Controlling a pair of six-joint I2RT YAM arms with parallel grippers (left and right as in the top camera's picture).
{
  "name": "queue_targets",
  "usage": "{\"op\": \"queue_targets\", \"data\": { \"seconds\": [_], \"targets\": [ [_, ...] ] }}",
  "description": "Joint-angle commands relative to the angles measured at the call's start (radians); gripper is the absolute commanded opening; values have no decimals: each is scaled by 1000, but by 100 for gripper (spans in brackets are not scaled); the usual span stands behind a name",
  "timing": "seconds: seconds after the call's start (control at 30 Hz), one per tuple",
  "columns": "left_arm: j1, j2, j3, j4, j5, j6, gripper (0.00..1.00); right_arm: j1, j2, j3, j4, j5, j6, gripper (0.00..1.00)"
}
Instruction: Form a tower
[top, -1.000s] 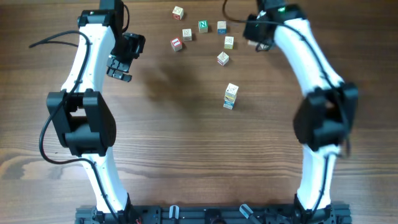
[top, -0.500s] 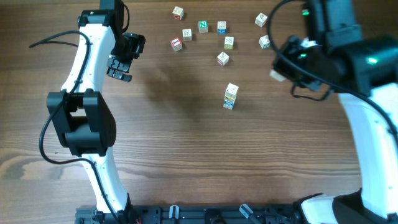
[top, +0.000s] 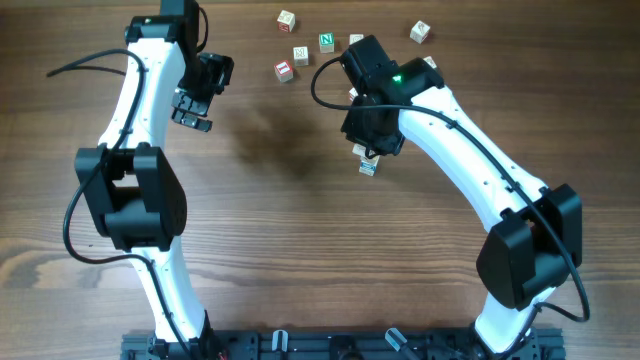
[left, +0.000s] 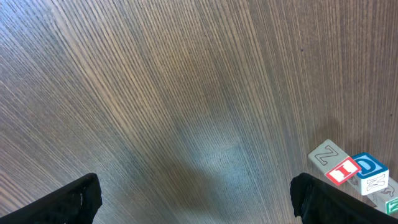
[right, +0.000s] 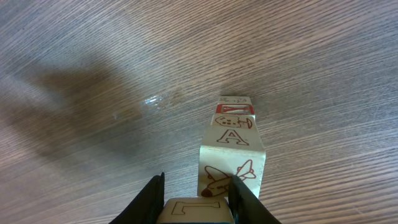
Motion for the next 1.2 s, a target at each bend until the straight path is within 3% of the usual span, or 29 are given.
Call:
{"op": "queue_targets", "data": {
  "seconds": [0.0, 0.17, 0.43, 1.17],
  "targets": [
    [3, -31, -5, 0, -10, 12, 100, 3, -8, 8, -3, -1, 4, 13],
    [3, -31, -5, -1, -10, 12, 100, 3, -128, 8, 8, 49, -23, 15],
    [3, -31, -5, 0, -10, 12, 100, 3, -129, -1, 6, 235, -74, 18],
    [3, -31, -5, 0, -10, 12, 100, 44, -117, -194, 201, 266, -51, 13]
  ]
}}
